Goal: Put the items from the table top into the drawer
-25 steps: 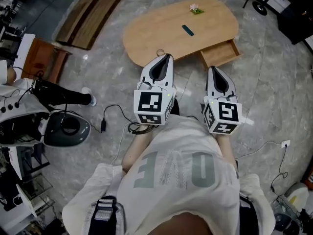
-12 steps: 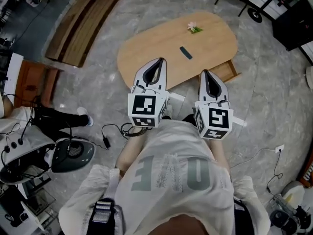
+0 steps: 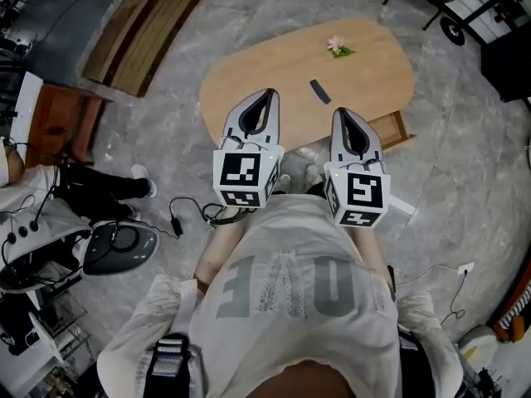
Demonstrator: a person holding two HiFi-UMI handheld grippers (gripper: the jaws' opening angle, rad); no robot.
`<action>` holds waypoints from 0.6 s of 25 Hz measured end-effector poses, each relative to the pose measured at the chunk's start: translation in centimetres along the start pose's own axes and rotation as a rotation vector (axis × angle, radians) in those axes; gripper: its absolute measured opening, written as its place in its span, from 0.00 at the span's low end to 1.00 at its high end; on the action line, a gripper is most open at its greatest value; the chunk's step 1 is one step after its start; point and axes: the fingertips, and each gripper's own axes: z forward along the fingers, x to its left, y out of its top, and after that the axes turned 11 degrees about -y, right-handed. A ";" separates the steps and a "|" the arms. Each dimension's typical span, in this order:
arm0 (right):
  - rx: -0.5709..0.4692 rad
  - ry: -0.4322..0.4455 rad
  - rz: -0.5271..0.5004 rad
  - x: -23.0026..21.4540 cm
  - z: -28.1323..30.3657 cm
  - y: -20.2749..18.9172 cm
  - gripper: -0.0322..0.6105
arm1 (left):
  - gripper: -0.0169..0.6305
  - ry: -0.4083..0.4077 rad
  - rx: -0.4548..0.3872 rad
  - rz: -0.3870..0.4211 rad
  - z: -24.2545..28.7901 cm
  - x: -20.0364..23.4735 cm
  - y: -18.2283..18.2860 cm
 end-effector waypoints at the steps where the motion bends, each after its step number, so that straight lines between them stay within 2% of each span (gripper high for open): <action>1: -0.010 0.016 -0.006 0.0 0.2 0.5 0.06 | 0.04 0.008 -0.002 -0.004 0.1 -0.1 0.2; 4: -0.033 0.056 -0.022 -0.3 1.0 1.6 0.06 | 0.04 0.037 -0.011 -0.005 0.6 -0.4 0.9; 10: -0.033 0.091 -0.025 -0.9 3.6 1.2 0.06 | 0.04 0.073 -0.012 -0.014 2.3 0.5 0.3; 15: -0.016 0.117 -0.022 -1.3 6.8 0.0 0.06 | 0.04 0.050 0.043 0.006 4.7 1.2 -2.2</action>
